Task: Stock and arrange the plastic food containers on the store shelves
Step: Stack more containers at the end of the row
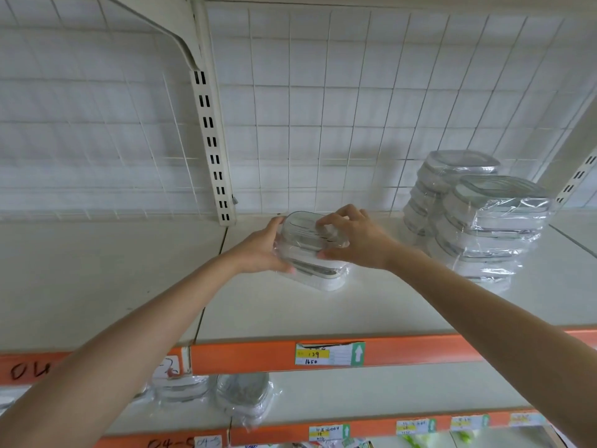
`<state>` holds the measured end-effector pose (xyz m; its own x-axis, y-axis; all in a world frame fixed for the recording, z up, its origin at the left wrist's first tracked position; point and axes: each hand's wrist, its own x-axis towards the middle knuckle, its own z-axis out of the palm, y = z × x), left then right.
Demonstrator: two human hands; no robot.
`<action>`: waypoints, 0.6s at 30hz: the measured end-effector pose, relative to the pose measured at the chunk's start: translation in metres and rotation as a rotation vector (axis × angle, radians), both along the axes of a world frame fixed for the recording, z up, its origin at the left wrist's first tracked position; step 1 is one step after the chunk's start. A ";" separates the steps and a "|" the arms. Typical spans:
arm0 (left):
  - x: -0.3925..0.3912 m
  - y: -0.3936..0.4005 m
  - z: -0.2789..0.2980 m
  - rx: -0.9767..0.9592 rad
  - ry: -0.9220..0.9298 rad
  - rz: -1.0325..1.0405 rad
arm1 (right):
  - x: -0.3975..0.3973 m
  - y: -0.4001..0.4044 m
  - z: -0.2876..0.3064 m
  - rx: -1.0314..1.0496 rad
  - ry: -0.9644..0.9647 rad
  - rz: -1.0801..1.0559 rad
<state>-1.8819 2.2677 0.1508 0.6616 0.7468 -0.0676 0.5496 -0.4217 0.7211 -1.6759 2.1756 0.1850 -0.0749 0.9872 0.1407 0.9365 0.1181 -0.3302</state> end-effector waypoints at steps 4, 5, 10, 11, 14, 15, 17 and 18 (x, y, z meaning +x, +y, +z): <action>0.003 0.006 0.003 0.058 0.012 0.035 | -0.004 -0.003 -0.003 -0.001 -0.074 -0.005; 0.005 0.007 0.004 0.074 0.017 0.043 | -0.003 -0.003 -0.003 -0.006 -0.091 -0.007; 0.032 -0.003 -0.003 0.125 -0.017 0.110 | 0.020 0.001 0.006 -0.050 -0.240 -0.042; 0.043 -0.006 -0.004 0.150 -0.044 0.134 | 0.027 0.003 0.009 -0.053 -0.262 -0.062; 0.080 -0.009 -0.005 0.174 -0.067 0.196 | 0.045 0.011 0.015 -0.035 -0.339 -0.119; 0.091 -0.009 -0.004 0.165 -0.058 0.207 | 0.049 0.013 0.015 -0.032 -0.359 -0.136; 0.106 -0.005 -0.001 0.147 -0.045 0.224 | 0.056 0.016 0.014 -0.034 -0.361 -0.166; 0.111 -0.003 0.001 0.146 -0.039 0.230 | 0.059 0.016 0.012 -0.035 -0.355 -0.173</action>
